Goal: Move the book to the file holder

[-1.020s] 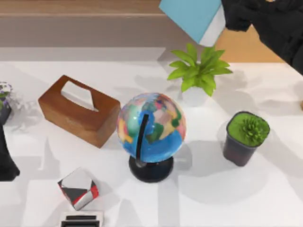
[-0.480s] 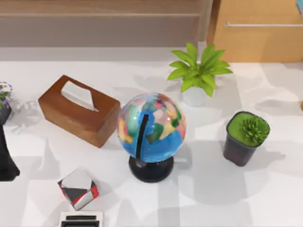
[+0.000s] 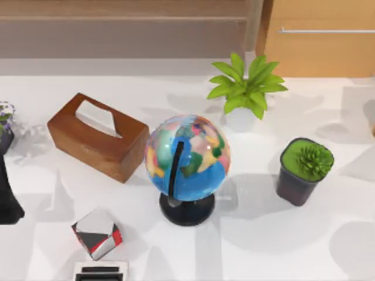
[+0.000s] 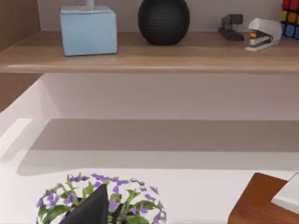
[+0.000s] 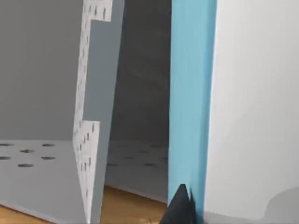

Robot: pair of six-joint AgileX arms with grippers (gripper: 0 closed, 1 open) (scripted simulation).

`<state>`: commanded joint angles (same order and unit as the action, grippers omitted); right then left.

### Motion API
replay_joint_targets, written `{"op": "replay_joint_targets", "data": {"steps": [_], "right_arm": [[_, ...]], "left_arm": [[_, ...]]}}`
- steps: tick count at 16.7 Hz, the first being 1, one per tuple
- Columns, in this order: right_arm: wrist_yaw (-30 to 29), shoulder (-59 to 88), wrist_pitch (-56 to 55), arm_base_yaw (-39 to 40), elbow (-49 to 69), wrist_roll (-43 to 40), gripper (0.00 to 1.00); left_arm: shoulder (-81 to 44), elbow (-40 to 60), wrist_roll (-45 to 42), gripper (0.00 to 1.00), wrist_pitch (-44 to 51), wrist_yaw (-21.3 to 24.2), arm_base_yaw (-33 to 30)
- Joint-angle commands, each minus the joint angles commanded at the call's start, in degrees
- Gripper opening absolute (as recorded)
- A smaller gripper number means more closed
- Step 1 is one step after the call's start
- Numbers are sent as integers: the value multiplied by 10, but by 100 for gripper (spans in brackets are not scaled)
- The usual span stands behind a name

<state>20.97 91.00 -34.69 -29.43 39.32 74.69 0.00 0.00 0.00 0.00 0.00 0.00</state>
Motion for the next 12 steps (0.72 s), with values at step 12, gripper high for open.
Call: {"op": "replay_joint_targets", "data": {"steps": [12], "right_arm": [[55,167,-47,-4,122,82,0]], "left_arm": [[0,0,0,100,0,0,0]]}}
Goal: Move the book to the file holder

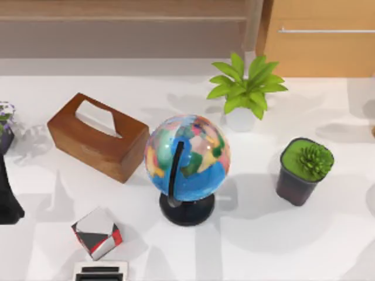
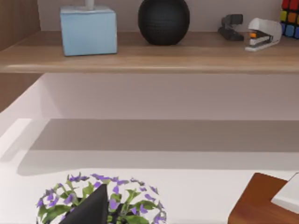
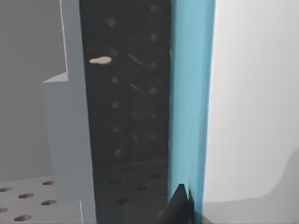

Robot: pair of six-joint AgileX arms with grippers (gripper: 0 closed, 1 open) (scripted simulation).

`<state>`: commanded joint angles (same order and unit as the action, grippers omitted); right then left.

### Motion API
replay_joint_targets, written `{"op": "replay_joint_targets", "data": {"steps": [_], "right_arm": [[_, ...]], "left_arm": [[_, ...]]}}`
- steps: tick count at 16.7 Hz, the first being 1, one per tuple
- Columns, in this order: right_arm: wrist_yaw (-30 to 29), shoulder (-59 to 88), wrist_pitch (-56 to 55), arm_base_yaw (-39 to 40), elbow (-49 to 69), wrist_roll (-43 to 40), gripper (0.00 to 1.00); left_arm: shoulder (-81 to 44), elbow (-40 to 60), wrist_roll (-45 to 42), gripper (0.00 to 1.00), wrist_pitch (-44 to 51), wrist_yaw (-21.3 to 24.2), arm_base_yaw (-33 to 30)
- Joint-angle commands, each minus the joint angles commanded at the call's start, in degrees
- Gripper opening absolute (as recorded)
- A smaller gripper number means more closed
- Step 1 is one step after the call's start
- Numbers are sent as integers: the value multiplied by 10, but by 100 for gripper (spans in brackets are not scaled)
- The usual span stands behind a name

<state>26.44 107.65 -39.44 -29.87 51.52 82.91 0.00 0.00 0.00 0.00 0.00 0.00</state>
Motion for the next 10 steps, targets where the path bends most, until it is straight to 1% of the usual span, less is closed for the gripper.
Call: {"op": "replay_joint_targets", "data": {"steps": [3,10], "right_arm": [[-1,0,0,-1,0,0,0],[-21,53,8,21,64,7,0]], "left_arm": [[0,0,0,100,0,0,0],[0,0,0,100,0,0,0]]}}
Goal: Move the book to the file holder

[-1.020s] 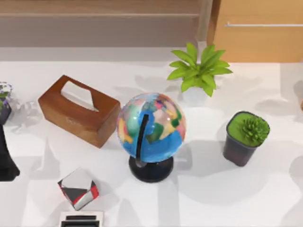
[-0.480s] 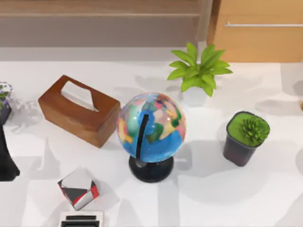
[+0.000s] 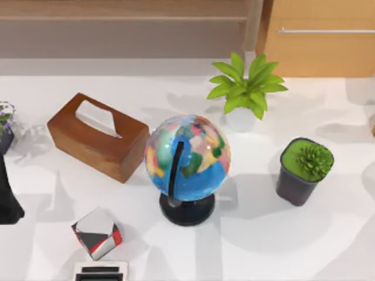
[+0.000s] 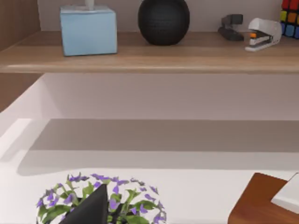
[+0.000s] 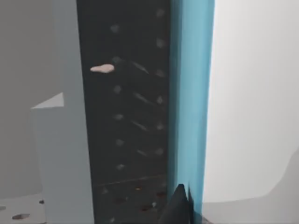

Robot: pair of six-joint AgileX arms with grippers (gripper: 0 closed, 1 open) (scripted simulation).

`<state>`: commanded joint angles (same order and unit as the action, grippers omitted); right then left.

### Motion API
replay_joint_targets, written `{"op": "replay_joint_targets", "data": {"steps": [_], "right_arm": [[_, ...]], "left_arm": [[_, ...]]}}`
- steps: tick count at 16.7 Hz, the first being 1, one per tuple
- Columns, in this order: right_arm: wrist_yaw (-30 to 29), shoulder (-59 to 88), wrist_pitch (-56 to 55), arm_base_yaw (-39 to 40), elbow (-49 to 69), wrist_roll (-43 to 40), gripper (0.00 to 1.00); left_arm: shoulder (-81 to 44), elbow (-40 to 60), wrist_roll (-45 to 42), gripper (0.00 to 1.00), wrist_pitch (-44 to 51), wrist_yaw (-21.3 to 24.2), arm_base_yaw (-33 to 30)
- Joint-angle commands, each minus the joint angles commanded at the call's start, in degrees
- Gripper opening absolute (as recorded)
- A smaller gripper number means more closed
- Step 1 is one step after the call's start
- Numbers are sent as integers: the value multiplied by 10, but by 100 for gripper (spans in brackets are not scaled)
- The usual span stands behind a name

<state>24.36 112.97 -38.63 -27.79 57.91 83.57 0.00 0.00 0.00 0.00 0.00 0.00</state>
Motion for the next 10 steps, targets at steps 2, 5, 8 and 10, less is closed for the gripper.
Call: {"op": "replay_joint_targets", "data": {"steps": [2,5,8,10], "right_arm": [[0,0,0,0,0,0,0],[0,0,0,0,0,0,15],[0,0,0,0,0,0,38],[0,0,0,0,0,0,53]], "left_arm": [[0,0,0,100,0,0,0],[0,0,0,100,0,0,0],[0,0,0,100,0,0,0],[0,0,0,100,0,0,0]]}}
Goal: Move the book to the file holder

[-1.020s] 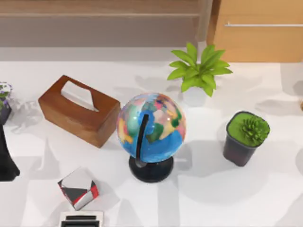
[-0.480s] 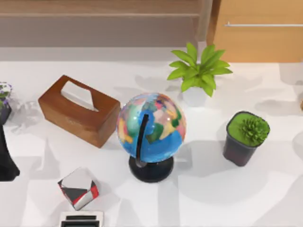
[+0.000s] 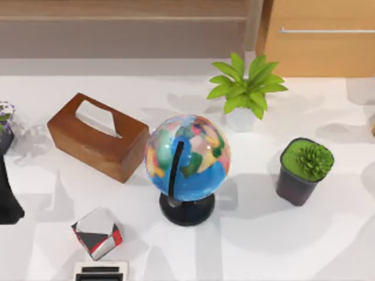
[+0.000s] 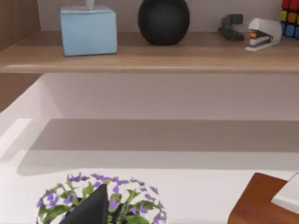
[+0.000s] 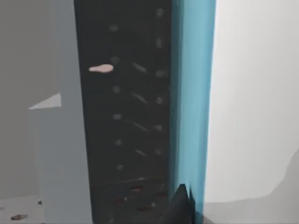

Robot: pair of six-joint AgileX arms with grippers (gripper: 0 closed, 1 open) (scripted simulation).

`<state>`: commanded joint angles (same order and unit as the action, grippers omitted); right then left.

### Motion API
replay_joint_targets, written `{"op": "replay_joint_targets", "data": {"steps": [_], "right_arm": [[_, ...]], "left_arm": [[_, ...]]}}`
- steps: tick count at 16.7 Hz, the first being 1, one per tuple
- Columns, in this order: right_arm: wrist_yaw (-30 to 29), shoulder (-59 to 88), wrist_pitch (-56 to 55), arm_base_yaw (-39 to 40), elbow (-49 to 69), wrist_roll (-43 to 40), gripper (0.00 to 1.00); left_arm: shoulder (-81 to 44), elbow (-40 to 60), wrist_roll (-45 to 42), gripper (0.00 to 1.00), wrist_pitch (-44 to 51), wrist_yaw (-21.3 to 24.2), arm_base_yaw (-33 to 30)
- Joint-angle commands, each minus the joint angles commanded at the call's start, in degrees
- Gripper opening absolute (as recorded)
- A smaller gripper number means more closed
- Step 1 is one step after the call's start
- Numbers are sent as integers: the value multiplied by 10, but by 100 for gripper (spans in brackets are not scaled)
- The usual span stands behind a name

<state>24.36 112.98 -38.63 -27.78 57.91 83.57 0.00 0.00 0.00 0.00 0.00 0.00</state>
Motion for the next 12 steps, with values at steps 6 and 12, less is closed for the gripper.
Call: {"op": "replay_joint_targets", "data": {"steps": [6,12], "right_arm": [[0,0,0,0,0,0,98],[0,0,0,0,0,0,100]], "left_arm": [[0,0,0,100,0,0,0],[0,0,0,100,0,0,0]]}}
